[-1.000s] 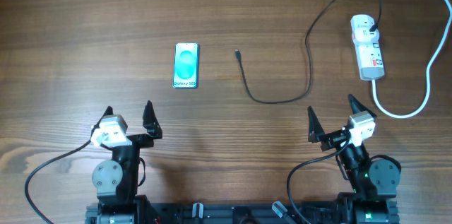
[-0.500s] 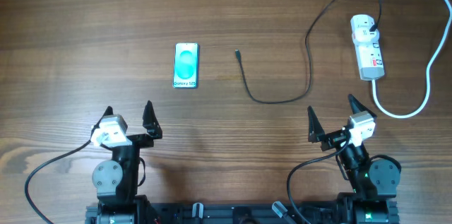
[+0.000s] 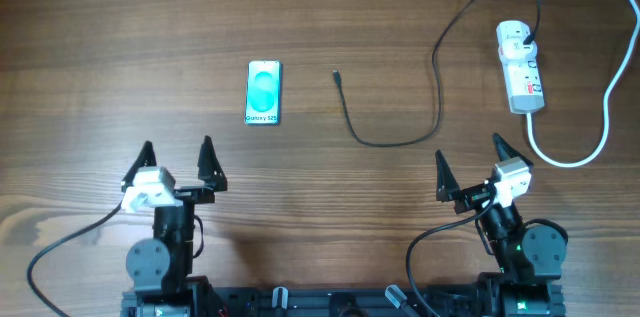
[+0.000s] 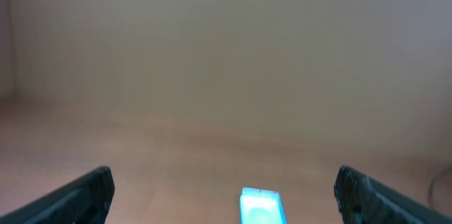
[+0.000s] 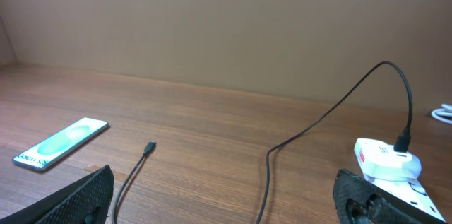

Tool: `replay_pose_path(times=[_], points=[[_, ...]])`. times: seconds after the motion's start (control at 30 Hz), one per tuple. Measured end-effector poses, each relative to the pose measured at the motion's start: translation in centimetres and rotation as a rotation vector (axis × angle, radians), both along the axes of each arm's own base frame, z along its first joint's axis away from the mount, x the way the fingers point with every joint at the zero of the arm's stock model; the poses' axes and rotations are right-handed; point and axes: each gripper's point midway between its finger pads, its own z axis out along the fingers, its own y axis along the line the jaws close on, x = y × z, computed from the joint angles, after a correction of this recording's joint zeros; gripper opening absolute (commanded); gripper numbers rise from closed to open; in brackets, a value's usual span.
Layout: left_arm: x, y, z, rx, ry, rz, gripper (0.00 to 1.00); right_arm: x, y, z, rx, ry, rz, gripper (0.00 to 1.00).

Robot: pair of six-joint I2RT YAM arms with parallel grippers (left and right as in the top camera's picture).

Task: Plug charger to phone and switch on socket
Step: 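Move the left gripper over the Galaxy S25 phone and lower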

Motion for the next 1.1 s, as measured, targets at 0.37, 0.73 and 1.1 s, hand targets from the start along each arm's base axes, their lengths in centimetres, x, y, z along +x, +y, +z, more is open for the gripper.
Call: replay_pose_path(times=[0.37, 0.73, 1.1], points=[[-4.3, -1.6, 15.5, -0.145, -0.048, -0.105, 1.00, 0.0, 0.0, 0.0, 0.000, 0.001, 0.000, 1.00], [5.9, -2.7, 20.7, -0.249, 0.654, -0.144, 1.00, 0.0, 0.0, -0.2, 0.000, 0.007, -0.001, 1.00], [15.1, -3.4, 6.8, -0.453, 1.179, -0.115, 0.80, 0.0, 0.0, -0.1, 0.000, 0.006, -0.001, 1.00]])
